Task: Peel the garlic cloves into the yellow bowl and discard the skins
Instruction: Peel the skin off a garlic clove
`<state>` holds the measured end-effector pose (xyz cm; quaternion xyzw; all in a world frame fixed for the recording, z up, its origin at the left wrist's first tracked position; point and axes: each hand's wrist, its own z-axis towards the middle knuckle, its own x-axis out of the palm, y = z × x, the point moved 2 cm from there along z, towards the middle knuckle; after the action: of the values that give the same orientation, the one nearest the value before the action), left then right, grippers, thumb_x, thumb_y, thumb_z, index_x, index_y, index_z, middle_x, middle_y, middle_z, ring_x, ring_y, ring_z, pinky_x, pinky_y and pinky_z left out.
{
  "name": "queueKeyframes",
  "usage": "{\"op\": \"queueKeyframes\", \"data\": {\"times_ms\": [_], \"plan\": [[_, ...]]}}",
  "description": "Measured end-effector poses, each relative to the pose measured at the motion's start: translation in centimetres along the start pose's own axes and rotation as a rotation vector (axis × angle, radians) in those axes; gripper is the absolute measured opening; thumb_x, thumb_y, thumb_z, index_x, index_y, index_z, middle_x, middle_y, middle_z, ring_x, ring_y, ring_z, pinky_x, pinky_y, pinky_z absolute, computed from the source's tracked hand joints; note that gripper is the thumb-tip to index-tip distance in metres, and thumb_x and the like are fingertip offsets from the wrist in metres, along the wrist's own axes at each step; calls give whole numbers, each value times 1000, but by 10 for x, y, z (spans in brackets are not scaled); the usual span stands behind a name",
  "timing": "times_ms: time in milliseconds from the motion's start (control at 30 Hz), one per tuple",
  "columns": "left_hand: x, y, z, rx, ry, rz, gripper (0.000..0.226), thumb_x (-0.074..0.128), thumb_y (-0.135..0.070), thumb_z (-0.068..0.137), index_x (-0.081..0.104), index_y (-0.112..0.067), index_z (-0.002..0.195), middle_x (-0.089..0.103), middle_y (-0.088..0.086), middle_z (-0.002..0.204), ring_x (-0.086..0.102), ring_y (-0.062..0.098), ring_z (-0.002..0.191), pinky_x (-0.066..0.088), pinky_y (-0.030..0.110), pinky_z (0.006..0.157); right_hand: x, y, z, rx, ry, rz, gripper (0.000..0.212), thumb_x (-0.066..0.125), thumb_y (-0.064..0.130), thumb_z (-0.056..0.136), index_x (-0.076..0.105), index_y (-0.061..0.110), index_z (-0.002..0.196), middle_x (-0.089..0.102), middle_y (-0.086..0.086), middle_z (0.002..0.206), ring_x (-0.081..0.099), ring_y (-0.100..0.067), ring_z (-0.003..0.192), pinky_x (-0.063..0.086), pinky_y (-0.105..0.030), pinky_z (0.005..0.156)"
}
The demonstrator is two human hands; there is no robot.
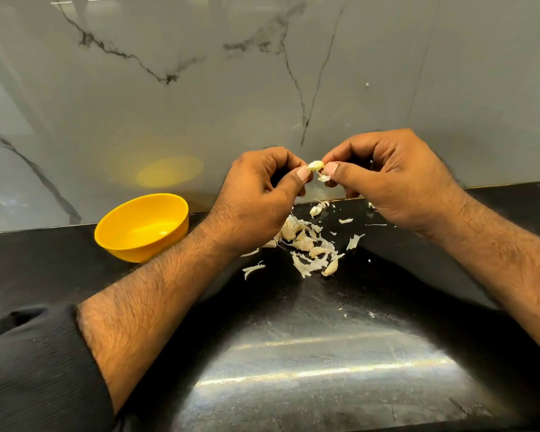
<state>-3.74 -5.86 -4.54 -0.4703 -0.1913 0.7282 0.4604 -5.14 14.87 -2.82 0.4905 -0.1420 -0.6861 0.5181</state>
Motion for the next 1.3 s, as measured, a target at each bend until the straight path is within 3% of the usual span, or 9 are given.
{"op": "queueKeyframes", "data": {"times_ms": [100, 233, 333, 567, 733, 833, 967, 1100, 1300], "plan": [[0, -3, 0, 26, -16, 59, 14, 66, -23, 105, 74, -18, 94, 72, -1, 77, 65, 17, 68, 59, 38, 65, 1, 2, -1, -46, -8, -71, 9, 72, 28, 98, 80, 26, 97, 74, -1, 76, 66, -24, 69, 58, -38, 64], [1, -4, -1, 47, -36, 161, 15, 66, -25, 104, 73, -21, 92, 71, -1, 75, 65, 23, 69, 58, 40, 63, 0, 3, -2, -76, -4, -149, 8, 73, 27, 98, 80, 24, 96, 71, 2, 69, 58, -6, 56, 48, -16, 52], [2, -6, -2, 73, -35, 206, 15, 65, -25, 104, 72, -23, 91, 69, -5, 73, 62, 17, 64, 54, 30, 59, 1, 3, -2, -89, -4, -218, 9, 71, 25, 98, 79, 22, 94, 69, 9, 68, 58, -1, 57, 45, -10, 54], [2, 0, 0, -10, 83, 6, 15, 62, -17, 107, 72, -16, 96, 66, -8, 74, 57, 8, 65, 48, 31, 64, 3, 3, -1, -60, 1, -91, 11, 71, 20, 97, 78, 21, 88, 62, 8, 61, 49, -3, 52, 40, -13, 49], [1, -4, -2, -2, 201, -205, 16, 57, -8, 108, 70, -5, 100, 65, 0, 79, 57, 2, 69, 48, 18, 67, 2, 0, 0, -31, -16, -36, 10, 73, 23, 95, 79, 20, 88, 70, -5, 70, 57, -12, 58, 49, -27, 53], [0, -5, -2, -5, 214, -281, 15, 57, -8, 108, 70, -2, 103, 65, 6, 82, 56, 8, 70, 48, 23, 66, 2, -2, 1, -20, -28, -39, 9, 75, 25, 94, 79, 21, 87, 71, -4, 71, 59, -14, 60, 53, -31, 56], [-4, -3, 0, -35, 189, -365, 14, 59, -12, 108, 72, -7, 102, 67, 6, 83, 58, 12, 72, 49, 27, 66, 0, -5, 2, -5, -29, -45, 8, 75, 23, 93, 79, 20, 87, 72, 3, 71, 60, -6, 60, 53, -19, 58], [-4, 3, 1, -10, 124, -203, 9, 66, -11, 104, 74, -8, 103, 71, 0, 83, 64, 7, 74, 52, 23, 69, -1, -8, 2, 14, -37, -13, 3, 77, 22, 94, 80, 22, 94, 73, 5, 76, 64, -5, 65, 58, -21, 63], [-5, 2, 1, 45, 44, 16, 8, 68, -18, 103, 75, -15, 101, 75, -4, 87, 72, 10, 85, 61, 30, 82, -4, -6, 2, 27, -61, 52, 3, 77, 18, 94, 80, 19, 94, 74, -4, 81, 64, -11, 66, 59, -30, 65]]}}
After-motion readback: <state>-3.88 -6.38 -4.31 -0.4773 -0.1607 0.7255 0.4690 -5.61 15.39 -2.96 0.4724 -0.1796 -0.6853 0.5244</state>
